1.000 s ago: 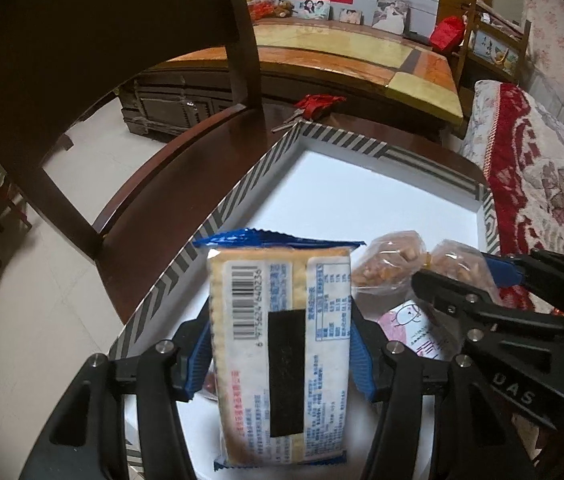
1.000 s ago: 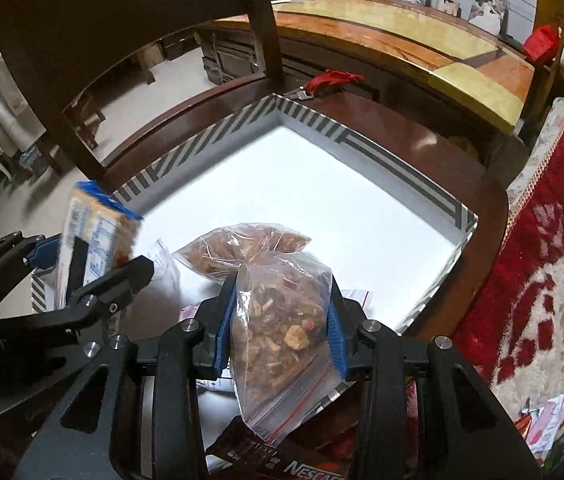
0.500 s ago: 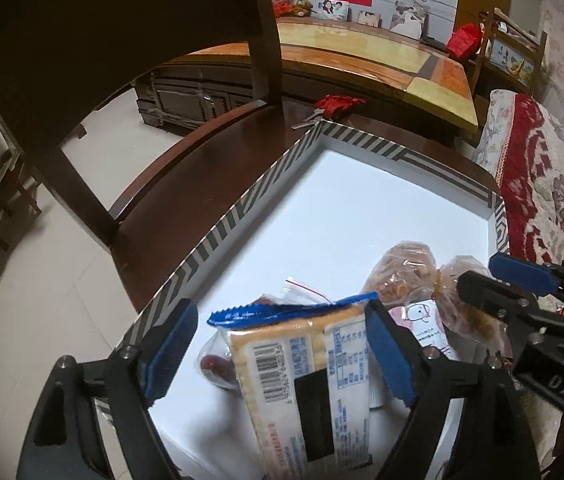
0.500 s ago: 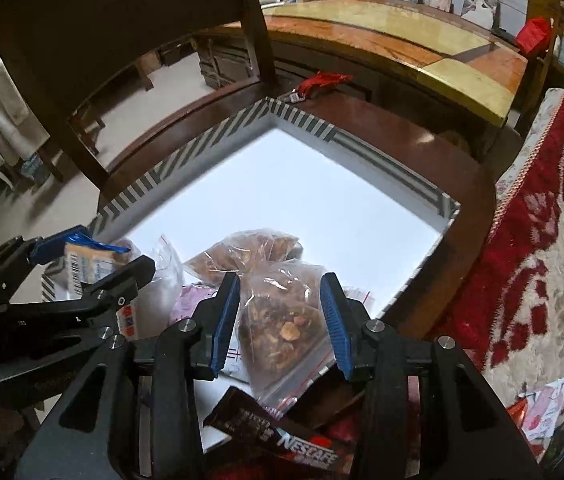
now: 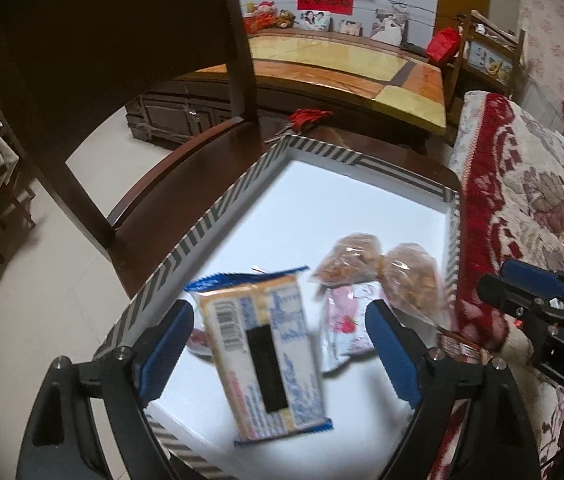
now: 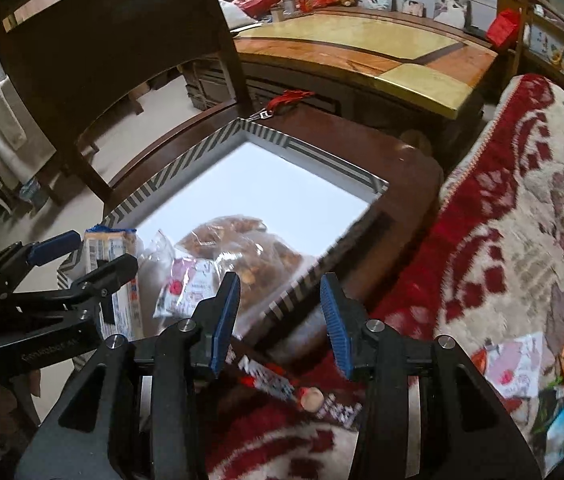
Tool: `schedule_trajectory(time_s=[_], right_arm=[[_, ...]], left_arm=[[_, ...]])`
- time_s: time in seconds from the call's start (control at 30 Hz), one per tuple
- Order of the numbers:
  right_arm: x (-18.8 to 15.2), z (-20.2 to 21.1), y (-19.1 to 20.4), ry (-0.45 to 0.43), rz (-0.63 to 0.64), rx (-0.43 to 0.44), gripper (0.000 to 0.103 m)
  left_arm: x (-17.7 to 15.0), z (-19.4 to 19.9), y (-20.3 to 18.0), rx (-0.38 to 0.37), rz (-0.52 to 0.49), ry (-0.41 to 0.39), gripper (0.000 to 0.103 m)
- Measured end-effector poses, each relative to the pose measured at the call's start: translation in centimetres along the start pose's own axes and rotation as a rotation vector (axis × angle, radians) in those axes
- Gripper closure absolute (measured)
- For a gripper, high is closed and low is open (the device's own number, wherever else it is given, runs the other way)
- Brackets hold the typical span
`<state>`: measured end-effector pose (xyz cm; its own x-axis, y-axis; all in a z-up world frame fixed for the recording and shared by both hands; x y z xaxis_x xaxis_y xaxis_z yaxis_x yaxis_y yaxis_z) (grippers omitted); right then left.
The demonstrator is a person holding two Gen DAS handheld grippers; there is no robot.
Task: Organize snacks
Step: 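Move both grippers back toward the remaining snacks on the blanket, then grasp the Nescafe coffee stick with left gripper while right grasps the red snack packet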
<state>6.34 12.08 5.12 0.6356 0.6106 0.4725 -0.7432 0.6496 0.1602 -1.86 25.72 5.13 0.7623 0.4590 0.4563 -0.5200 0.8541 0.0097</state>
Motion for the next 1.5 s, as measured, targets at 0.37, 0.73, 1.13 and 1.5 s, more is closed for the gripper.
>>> schedule_trajectory(time_s=[0.37,0.73,1.13,1.5], right_arm=[[-4.7,3.3,-2.3,-0.031,-0.053,-0.041,0.062],[-11.4,6.1,-6.4,-0.047,-0.157,-0.081,0.062],[-18.8,7.1,-11.0,-0.051,-0.293,-0.072,0.062],[-21.5,7.5,-13.2,-0.089,-0.336,-0.083,0.062]], left_arm=[[-1.5,2.1,-4.0,-0.041,-0.069,-0.019,0.013],[-4.2,3.5,-8.6,-0.092,-0.157,-0.031,0.013],[-7.0,3.6,-12.4,-0.147,-0.179,-0.013,0.013],[-9.1,1.9,-14.0,-0.176,-0.172,0.015,0.012]])
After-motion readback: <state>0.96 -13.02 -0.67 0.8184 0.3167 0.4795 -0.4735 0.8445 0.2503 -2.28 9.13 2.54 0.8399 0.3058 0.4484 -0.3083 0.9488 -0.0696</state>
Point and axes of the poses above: each gripper's, at about its wrist camera, not at the fingertips, and z roughly against the way its jaws point, y to its left, x to its top, the point moved 3 cm from there along -z, roughly the way its jaws point, and after that the axes turned 9 degrees about y, right-handed, at the moved point
